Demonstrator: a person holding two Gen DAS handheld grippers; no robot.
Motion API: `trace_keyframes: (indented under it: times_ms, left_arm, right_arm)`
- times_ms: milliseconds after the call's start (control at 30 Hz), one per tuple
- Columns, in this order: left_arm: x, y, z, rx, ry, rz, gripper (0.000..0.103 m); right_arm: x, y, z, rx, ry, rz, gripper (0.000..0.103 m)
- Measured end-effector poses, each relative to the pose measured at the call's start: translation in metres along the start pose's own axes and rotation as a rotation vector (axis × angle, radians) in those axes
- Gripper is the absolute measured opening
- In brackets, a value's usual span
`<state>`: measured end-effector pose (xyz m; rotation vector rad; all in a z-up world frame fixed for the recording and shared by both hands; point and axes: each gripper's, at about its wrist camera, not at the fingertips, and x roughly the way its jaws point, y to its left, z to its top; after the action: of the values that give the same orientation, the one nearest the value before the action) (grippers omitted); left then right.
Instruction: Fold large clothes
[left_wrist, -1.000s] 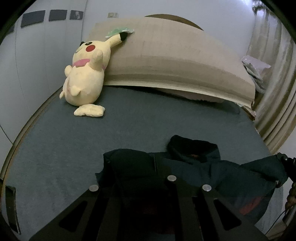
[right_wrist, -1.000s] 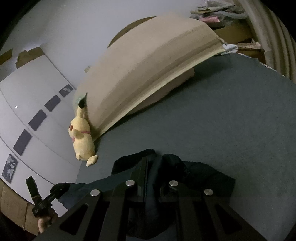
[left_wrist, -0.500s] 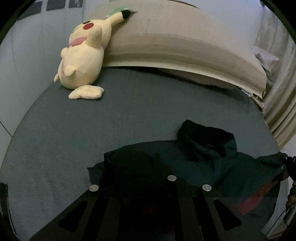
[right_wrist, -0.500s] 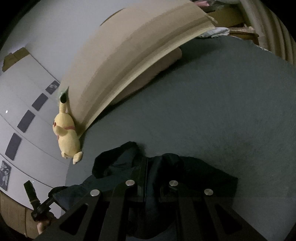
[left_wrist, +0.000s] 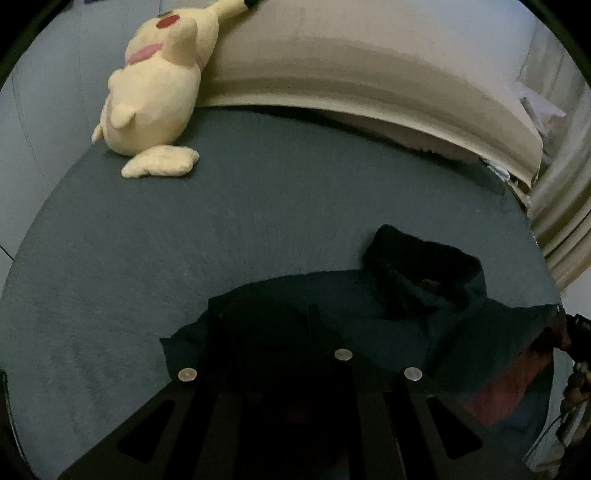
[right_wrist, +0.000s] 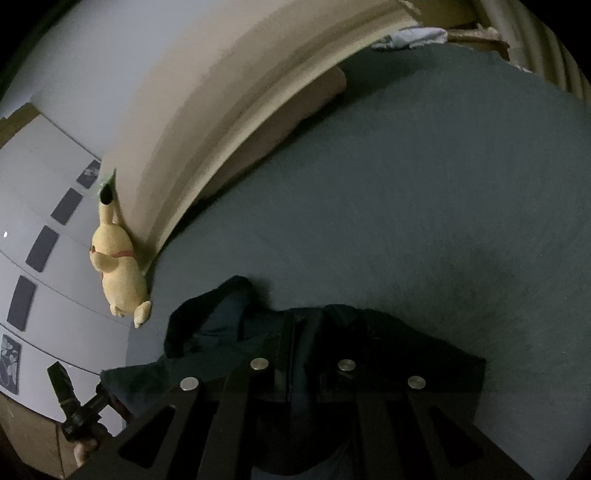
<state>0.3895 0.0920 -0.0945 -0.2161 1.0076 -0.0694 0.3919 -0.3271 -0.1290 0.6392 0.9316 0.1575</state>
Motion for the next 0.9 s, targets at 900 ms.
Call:
trace_keyframes:
  times_ms: [900]
  left_arm:
    - [0.046,0.017,-0.001,-0.053,0.116,-0.046,0.007]
  right_arm:
    - [0.037,-0.014,0.003,0.009,0.082,-0.049,0.007]
